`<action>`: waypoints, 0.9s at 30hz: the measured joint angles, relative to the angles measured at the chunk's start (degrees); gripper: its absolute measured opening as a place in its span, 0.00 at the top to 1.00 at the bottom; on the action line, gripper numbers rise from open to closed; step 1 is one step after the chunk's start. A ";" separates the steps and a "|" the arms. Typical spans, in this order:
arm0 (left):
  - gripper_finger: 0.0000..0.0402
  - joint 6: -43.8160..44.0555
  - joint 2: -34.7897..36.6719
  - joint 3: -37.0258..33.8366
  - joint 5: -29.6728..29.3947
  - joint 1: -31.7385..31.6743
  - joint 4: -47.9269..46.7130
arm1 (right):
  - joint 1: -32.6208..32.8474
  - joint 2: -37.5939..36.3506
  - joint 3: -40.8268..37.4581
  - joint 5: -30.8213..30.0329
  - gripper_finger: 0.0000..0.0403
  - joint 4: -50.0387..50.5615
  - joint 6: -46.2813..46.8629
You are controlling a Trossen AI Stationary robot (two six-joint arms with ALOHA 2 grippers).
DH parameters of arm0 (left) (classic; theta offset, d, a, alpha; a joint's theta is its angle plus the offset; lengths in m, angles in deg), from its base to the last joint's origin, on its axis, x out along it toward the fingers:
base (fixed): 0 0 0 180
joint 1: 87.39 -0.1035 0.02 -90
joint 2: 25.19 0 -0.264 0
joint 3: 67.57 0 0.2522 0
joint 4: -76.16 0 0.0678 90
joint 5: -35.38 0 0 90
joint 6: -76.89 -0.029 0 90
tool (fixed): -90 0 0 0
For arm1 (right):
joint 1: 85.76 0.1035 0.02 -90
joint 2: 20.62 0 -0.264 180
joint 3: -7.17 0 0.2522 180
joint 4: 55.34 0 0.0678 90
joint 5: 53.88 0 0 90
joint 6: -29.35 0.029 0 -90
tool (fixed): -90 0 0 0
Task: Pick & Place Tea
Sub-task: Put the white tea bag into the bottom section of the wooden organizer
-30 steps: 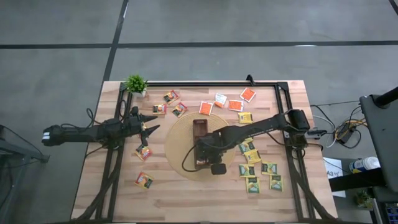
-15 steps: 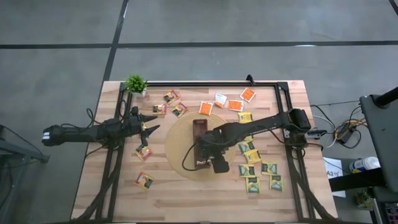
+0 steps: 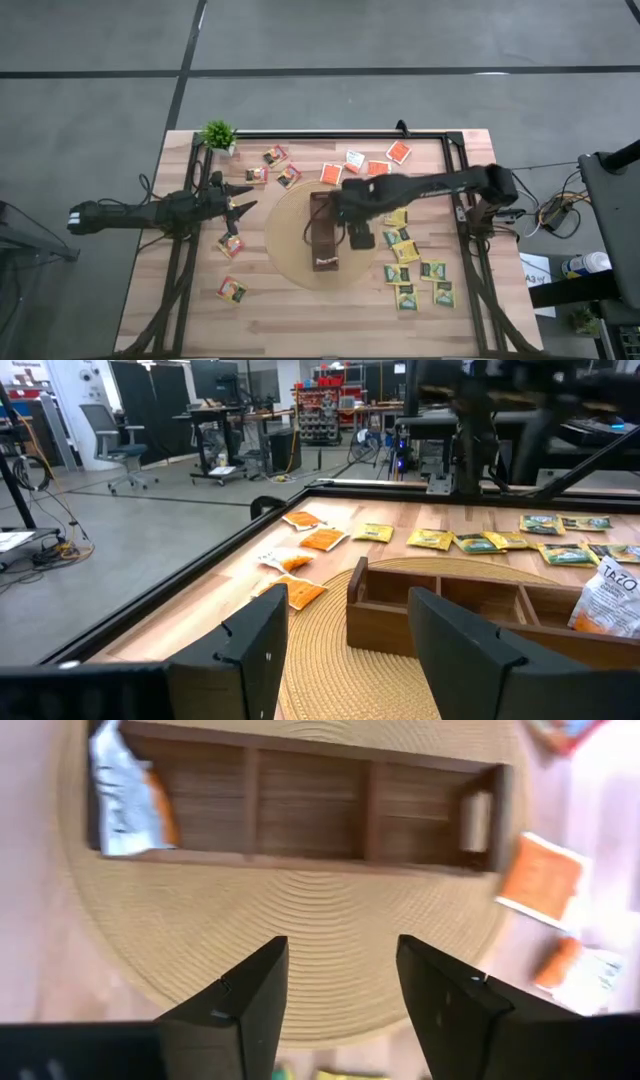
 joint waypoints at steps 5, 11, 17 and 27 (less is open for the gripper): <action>0.50 0.00 0.00 0.01 -0.02 -0.04 0.00 | -5.04 -5.89 -5.72 0.01 0.56 -3.01 -0.91; 0.50 0.00 -0.01 -0.01 0.00 -0.04 0.00 | -11.45 -13.00 -15.33 0.15 0.56 -11.74 -2.65; 0.50 0.00 0.00 0.01 -0.02 -0.02 0.00 | -18.62 -17.26 -23.09 0.15 0.57 -22.27 -5.65; 0.50 0.00 0.00 0.01 -0.01 -0.02 0.00 | -33.27 -15.32 -25.25 9.65 0.58 -28.10 -5.84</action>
